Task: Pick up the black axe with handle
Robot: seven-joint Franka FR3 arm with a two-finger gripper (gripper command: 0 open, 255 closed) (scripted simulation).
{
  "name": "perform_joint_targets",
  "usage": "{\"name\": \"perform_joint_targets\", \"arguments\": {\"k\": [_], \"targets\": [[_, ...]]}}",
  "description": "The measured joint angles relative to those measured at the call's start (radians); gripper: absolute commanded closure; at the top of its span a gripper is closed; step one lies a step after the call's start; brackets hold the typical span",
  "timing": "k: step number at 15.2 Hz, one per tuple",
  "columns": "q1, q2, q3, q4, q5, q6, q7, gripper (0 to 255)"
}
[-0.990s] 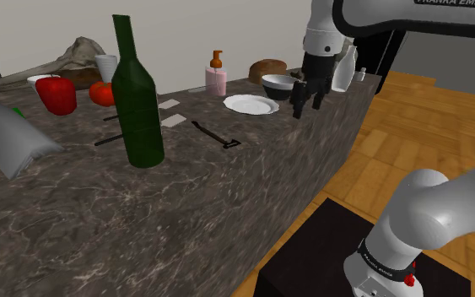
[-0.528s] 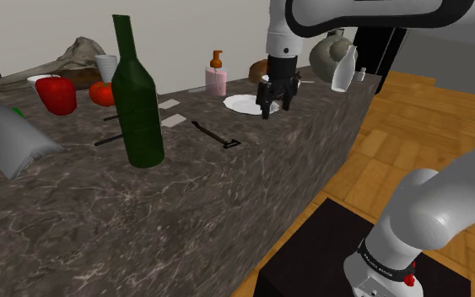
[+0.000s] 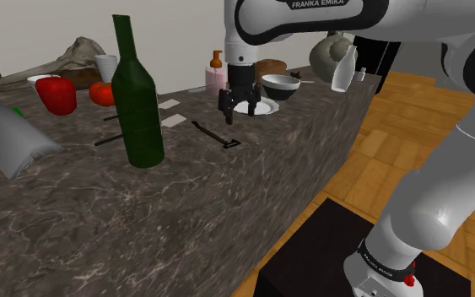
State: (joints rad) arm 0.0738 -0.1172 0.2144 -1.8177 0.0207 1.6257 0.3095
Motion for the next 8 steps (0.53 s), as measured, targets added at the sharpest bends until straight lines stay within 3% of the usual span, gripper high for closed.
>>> {"name": "perform_joint_targets", "arguments": {"k": [6,8], "targets": [[0.033,0.245,0.035,0.239,-0.014,-0.025,0.051,0],[0.037,0.273,0.037,0.247,-0.016,-0.01,0.054,0]]}}
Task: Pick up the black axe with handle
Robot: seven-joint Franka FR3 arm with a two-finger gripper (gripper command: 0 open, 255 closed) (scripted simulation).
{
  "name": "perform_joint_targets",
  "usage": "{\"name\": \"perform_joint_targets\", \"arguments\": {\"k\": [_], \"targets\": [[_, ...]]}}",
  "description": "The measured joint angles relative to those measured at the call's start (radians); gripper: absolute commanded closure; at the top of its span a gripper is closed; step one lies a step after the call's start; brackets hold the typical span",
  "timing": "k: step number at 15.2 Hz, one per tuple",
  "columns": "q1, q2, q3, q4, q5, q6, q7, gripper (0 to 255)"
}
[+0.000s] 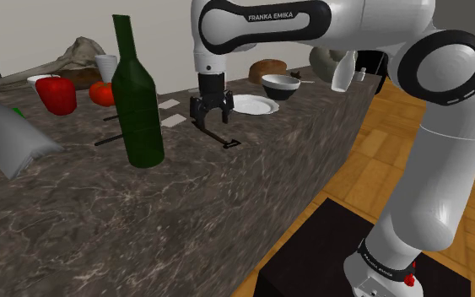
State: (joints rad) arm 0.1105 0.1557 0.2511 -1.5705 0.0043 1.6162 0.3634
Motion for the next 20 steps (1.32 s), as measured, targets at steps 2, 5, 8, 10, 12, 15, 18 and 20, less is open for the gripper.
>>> {"name": "perform_joint_targets", "arguments": {"k": [2,5,8,10,12,15,18,20], "targets": [[0.0,0.0,0.0,-0.026,0.001,0.025,-0.001,0],[0.0,0.003,0.0,-0.06,0.0,0.063,-0.001,0],[-0.001,0.001,-0.001,-0.079,-0.001,0.084,-0.002,255],[-0.003,-0.007,-0.003,-0.077,-0.002,0.086,-0.002,255],[-0.004,-0.012,-0.004,-0.085,-0.002,0.094,-0.001,255],[-0.004,-0.018,-0.004,-0.093,0.0,0.102,-0.002,255],[-0.002,-0.007,-0.003,-0.077,-0.002,0.087,0.0,255],[-0.001,0.0,-0.001,-0.055,0.0,0.059,-0.001,255]]}}
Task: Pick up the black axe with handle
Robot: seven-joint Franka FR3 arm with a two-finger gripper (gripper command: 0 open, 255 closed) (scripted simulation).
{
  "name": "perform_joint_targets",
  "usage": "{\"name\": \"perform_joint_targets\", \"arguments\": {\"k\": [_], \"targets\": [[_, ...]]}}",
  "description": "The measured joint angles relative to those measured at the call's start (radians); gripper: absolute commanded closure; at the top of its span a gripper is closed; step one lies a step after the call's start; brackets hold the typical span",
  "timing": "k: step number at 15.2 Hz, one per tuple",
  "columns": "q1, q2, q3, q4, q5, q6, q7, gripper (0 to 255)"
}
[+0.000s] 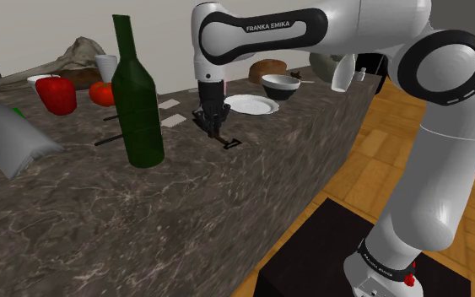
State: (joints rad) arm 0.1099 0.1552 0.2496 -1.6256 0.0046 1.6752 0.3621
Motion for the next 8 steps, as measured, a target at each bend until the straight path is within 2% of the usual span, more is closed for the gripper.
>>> {"name": "perform_joint_targets", "arguments": {"k": [8], "targets": [[0.004,0.01,0.003,0.114,-0.001,-0.108,0.005,255]]}}
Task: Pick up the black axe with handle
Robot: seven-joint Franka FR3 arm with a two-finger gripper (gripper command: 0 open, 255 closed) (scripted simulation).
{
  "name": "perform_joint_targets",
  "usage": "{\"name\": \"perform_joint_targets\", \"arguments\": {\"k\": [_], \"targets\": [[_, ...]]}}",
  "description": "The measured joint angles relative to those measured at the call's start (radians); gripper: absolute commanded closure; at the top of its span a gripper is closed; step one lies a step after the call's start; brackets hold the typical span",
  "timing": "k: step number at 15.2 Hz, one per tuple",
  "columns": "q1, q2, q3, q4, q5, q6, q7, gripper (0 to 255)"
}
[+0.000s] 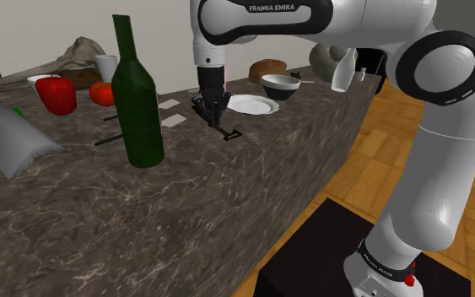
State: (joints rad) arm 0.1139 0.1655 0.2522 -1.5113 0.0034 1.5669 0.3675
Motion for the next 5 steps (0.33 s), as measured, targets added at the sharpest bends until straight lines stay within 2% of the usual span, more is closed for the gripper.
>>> {"name": "perform_joint_targets", "arguments": {"k": [5], "targets": [[0.004,0.013,0.002,0.08,-0.003,-0.068,0.005,255]]}}
